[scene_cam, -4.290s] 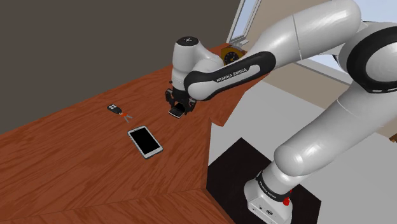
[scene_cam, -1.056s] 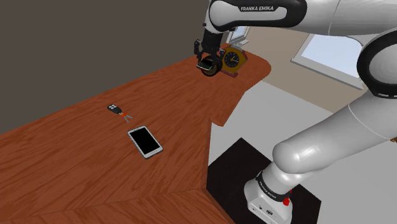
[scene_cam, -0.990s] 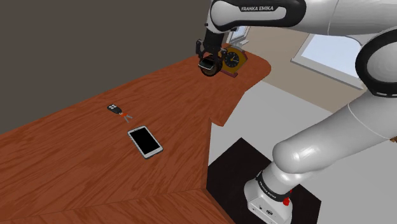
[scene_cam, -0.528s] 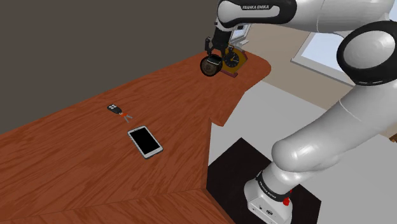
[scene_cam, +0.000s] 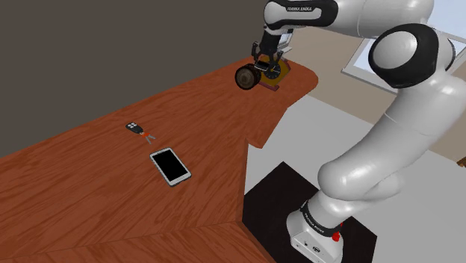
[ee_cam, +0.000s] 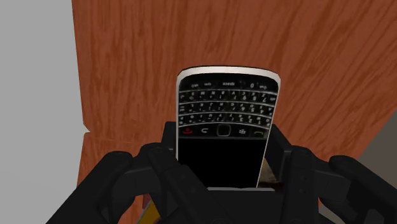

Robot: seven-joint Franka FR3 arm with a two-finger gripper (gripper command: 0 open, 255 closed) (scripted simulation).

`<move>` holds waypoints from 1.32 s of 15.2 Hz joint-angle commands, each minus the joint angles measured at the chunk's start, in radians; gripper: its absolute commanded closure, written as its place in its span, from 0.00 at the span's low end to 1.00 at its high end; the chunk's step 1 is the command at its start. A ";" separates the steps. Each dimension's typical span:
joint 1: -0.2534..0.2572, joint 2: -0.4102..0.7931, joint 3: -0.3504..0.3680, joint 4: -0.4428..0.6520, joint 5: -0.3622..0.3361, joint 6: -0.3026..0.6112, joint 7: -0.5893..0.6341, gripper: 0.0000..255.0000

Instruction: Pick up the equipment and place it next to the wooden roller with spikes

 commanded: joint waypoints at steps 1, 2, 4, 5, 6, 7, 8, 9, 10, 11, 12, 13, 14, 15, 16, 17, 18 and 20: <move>-0.016 0.044 -0.014 0.048 -0.005 -0.001 -0.032 1.00; -0.023 0.069 -0.021 0.081 -0.008 -0.006 -0.048 1.00; -0.037 0.124 -0.034 0.153 -0.013 -0.020 -0.080 1.00; -0.044 0.153 -0.040 0.193 -0.016 -0.028 -0.096 1.00; -0.050 0.183 -0.046 0.234 -0.018 -0.038 -0.112 1.00; -0.056 0.214 -0.052 0.279 -0.020 -0.049 -0.128 1.00; -0.061 0.247 -0.057 0.326 -0.022 -0.062 -0.143 1.00; -0.066 0.282 -0.062 0.377 -0.024 -0.076 -0.159 1.00; -0.071 0.319 -0.068 0.432 -0.026 -0.092 -0.175 1.00; -0.075 0.359 -0.072 0.492 -0.028 -0.111 -0.192 1.00; -0.078 0.401 -0.077 0.559 -0.030 -0.133 -0.208 1.00; -0.080 0.449 -0.082 0.634 -0.032 -0.158 -0.225 1.00; -0.080 0.460 -0.084 0.652 -0.033 -0.165 -0.229 1.00; -0.082 0.455 -0.083 0.630 -0.033 -0.148 -0.227 1.00; -0.084 0.450 -0.083 0.608 -0.032 -0.132 -0.225 1.00; -0.086 0.447 -0.083 0.589 -0.033 -0.116 -0.222 1.00; -0.088 0.443 -0.083 0.570 -0.033 -0.101 -0.220 1.00; -0.091 0.438 -0.083 0.534 -0.033 -0.071 -0.216 1.00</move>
